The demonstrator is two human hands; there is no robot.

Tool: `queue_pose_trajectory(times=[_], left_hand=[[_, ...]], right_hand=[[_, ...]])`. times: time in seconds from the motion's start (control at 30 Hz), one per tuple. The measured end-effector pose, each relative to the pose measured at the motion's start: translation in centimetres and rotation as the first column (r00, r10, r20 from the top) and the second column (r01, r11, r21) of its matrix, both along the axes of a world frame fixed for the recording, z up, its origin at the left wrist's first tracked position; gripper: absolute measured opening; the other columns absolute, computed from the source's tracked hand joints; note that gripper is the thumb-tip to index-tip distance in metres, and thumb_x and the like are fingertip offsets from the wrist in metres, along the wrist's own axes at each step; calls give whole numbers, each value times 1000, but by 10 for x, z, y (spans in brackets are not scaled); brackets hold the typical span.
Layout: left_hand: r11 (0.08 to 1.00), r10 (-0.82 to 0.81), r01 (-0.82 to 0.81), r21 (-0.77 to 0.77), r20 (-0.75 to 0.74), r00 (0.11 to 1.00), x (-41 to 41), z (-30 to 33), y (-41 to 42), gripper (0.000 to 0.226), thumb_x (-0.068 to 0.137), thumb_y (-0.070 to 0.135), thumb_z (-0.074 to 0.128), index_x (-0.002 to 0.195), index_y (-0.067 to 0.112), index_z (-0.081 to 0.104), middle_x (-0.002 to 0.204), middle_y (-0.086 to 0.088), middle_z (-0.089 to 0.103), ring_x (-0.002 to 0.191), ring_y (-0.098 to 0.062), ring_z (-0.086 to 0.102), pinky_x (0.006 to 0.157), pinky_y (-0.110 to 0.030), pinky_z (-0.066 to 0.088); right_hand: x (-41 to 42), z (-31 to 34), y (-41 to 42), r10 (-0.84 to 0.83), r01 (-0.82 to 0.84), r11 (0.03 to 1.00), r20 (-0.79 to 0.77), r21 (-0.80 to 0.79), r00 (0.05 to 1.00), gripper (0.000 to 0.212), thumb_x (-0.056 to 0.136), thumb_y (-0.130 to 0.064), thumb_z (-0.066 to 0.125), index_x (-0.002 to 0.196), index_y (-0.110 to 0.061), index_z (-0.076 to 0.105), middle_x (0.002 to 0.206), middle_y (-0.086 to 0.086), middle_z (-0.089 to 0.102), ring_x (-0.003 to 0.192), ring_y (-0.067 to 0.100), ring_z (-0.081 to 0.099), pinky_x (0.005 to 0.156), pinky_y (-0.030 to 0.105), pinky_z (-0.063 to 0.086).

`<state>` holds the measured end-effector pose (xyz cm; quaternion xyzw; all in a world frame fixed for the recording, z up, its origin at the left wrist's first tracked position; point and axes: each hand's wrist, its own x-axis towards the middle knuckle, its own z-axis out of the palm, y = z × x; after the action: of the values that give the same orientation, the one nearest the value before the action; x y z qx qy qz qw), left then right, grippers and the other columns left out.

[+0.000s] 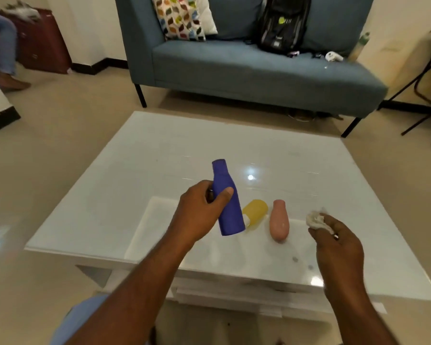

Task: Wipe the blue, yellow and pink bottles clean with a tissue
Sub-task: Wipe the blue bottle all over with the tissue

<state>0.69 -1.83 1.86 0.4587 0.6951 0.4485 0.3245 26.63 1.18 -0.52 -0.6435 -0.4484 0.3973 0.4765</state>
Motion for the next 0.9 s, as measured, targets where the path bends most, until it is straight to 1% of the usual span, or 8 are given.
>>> queue_pose_trajectory(times=[0.1,0.2,0.33,0.43,0.53,0.7,0.83,0.9], left_hand=[[997,-67,66,-37,-17,998,4,9,-9,32,95,53,65,103,22,66,96,3,72,88,-17,70,76,-34,57],[993,-105,105,-57,0,994,3,11,-21,32,95,52,65,103,22,67,97,2,73,90,-19,71,81,-39,58],[987,-105,110,-116,42,994,2,4,-28,32,95,48,67,99,17,69,96,-3,73,92,-24,72,89,-49,60],[980,-118,126,-157,62,991,6,6,-24,32,94,47,68,101,15,70,99,-5,74,95,-25,73,90,-53,60],[978,-118,131,-165,89,989,7,9,-14,32,96,45,67,105,15,70,103,-6,75,97,-25,74,91,-52,61],[978,-134,151,-140,123,983,8,22,-13,31,99,40,65,109,12,71,107,-8,76,98,-22,75,91,-46,62],[965,-139,168,-201,153,979,1,16,-23,31,100,40,63,116,14,69,113,-5,75,96,-15,75,81,-30,65],[961,-138,176,-212,180,974,4,15,-24,31,101,40,63,116,14,69,112,-5,76,94,-13,76,77,-27,65]], right_hand=[[-7,15,-11,23,-25,999,66,43,998,40,104,-34,70,142,-21,69,147,-9,66,135,17,63,116,40,49],[-15,23,-29,112,-121,990,121,71,986,41,103,-51,66,136,-27,73,137,-10,72,127,17,69,114,47,54],[-29,31,-36,246,-293,946,283,140,927,18,104,-27,70,118,-32,80,117,-8,81,111,14,76,107,45,60],[-51,37,-18,351,-463,856,400,229,847,33,103,-10,70,131,-27,76,128,-8,77,113,10,75,103,28,61],[-73,38,2,361,-511,798,426,319,830,39,104,-13,70,143,-19,65,133,-3,72,113,10,73,95,14,60],[-71,24,-3,338,-458,790,334,407,880,14,105,-16,70,117,-11,76,108,-2,78,95,14,76,84,26,63],[-66,14,-5,405,-474,808,254,349,878,15,103,-8,72,116,-10,80,112,7,80,89,18,79,78,27,65],[-67,12,-3,378,-461,809,277,366,883,19,102,-4,69,115,-13,80,113,6,80,95,14,77,83,24,61]])
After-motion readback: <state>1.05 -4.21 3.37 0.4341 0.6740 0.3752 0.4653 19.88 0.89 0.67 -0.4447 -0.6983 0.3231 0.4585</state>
